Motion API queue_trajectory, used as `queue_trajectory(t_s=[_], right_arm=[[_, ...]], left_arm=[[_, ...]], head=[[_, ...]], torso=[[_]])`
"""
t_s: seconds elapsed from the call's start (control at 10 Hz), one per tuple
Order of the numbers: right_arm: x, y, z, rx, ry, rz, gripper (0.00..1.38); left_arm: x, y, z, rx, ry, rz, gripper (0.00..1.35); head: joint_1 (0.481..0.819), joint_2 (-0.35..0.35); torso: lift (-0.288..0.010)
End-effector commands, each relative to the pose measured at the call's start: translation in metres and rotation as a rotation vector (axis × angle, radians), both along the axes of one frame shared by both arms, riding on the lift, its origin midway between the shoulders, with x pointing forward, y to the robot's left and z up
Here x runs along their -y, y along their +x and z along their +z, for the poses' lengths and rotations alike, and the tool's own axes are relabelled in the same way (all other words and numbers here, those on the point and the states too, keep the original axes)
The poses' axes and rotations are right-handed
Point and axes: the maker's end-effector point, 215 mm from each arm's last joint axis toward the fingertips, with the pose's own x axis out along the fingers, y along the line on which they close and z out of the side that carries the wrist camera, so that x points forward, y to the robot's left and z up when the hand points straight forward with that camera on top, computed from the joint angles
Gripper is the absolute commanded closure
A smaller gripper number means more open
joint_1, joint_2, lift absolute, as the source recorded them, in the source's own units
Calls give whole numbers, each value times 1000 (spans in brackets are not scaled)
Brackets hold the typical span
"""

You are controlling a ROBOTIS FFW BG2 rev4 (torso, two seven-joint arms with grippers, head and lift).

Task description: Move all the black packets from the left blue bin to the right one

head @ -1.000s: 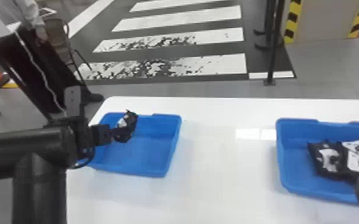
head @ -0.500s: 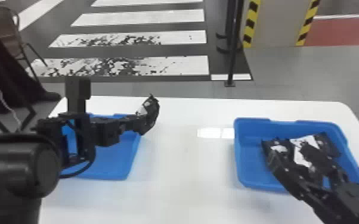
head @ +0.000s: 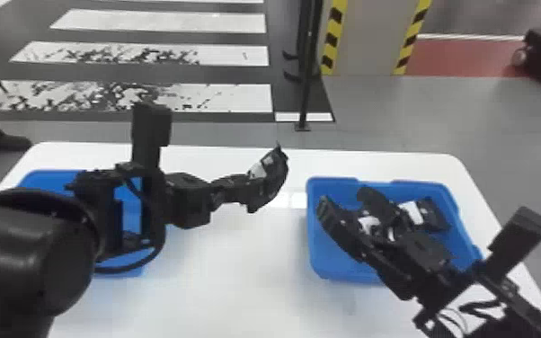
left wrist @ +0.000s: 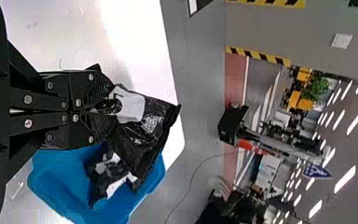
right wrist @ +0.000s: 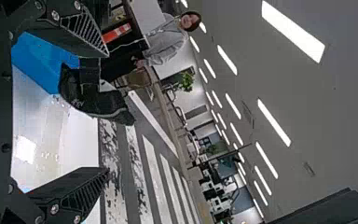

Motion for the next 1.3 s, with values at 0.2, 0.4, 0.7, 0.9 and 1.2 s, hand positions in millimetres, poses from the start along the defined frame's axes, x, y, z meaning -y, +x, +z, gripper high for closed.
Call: queue_trajectory(t_s=[0.2, 0.4, 0.7, 0.9, 1.2], right_arm=[[0, 24, 8, 24, 24, 4, 170], [4, 36, 8, 34, 25, -4, 205], [9, 46, 2, 8, 77, -9, 1024], [16, 47, 8, 31, 94, -32, 1283], [15, 46, 10, 27, 116, -26, 1283]], left_arm=[[56, -28, 9, -4, -53, -139, 1213], [78, -39, 16, 1, -79, -193, 1213], [88, -46, 20, 3, -98, -223, 1213], [89, -47, 22, 4, -102, -227, 1213], [84, -47, 21, -8, -147, -197, 668]], head=[[695, -99], [695, -140], [695, -179], [695, -192], [695, -195]], torso=[[-150], [-150], [-150], [-150], [-150]])
